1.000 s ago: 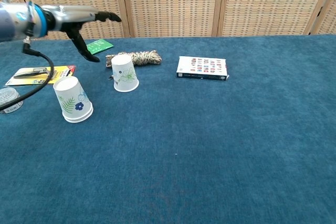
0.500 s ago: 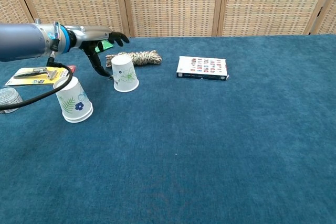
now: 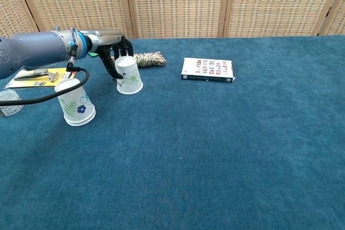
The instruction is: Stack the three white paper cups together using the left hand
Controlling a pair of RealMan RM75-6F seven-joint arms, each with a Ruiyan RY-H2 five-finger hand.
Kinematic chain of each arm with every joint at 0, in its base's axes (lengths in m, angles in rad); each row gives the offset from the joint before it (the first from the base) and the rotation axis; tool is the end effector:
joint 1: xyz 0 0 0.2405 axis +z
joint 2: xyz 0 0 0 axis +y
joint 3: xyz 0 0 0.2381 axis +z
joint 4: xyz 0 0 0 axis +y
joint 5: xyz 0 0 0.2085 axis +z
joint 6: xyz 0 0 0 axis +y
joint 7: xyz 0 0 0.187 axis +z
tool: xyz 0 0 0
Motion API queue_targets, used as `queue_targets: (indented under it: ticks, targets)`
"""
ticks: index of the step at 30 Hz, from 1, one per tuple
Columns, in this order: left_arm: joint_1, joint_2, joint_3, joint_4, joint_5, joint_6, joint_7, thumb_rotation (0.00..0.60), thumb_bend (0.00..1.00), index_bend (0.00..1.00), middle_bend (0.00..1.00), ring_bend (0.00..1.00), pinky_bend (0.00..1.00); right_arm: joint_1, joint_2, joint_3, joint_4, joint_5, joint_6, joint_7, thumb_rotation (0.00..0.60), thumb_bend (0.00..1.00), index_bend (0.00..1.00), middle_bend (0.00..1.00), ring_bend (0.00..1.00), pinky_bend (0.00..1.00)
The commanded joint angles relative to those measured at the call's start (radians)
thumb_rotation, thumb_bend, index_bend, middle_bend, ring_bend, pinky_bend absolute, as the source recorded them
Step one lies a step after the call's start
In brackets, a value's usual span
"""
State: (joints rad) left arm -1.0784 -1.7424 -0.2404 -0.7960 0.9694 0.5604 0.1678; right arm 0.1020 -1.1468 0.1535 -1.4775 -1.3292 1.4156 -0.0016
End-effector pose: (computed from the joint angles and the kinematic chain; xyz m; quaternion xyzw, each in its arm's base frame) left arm -0.1164 0.4976 -0.0449 -0.7511 -0.3772 -0.2970 0.4531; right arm -0.3369 -0.2484 0.1815 0.5433 -0.3821 0.3522 0.6594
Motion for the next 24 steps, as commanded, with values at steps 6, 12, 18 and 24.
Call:
queue_targets:
  ticks: [6, 12, 18, 24]
  targets:
    - [0.012, 0.014, -0.01, -0.021, 0.018, 0.02, -0.026, 0.6, 0.23, 0.43, 0.46, 0.38, 0.39, -0.001, 0.003, -0.001, -0.001, -0.002, 0.001, 0.008, 0.6, 0.0, 0.0, 0.0, 0.0, 0.0]
    - [0.042, 0.09, -0.024, -0.142, 0.064, 0.093, -0.055, 0.6, 0.23, 0.43, 0.47, 0.38, 0.38, -0.001, 0.002, -0.004, -0.003, -0.01, 0.002, 0.007, 0.6, 0.0, 0.0, 0.0, 0.0, 0.0]
    - [0.111, 0.287, -0.03, -0.435, 0.122, 0.192, -0.068, 0.6, 0.23, 0.44, 0.47, 0.38, 0.36, 0.001, -0.001, -0.01, -0.008, -0.02, 0.004, -0.006, 0.6, 0.0, 0.0, 0.0, 0.0, 0.0]
    - [0.201, 0.472, -0.004, -0.665, 0.178, 0.253, -0.103, 0.6, 0.23, 0.44, 0.47, 0.38, 0.34, 0.003, -0.001, -0.01, -0.011, -0.022, 0.004, -0.006, 0.6, 0.0, 0.0, 0.0, 0.0, 0.0]
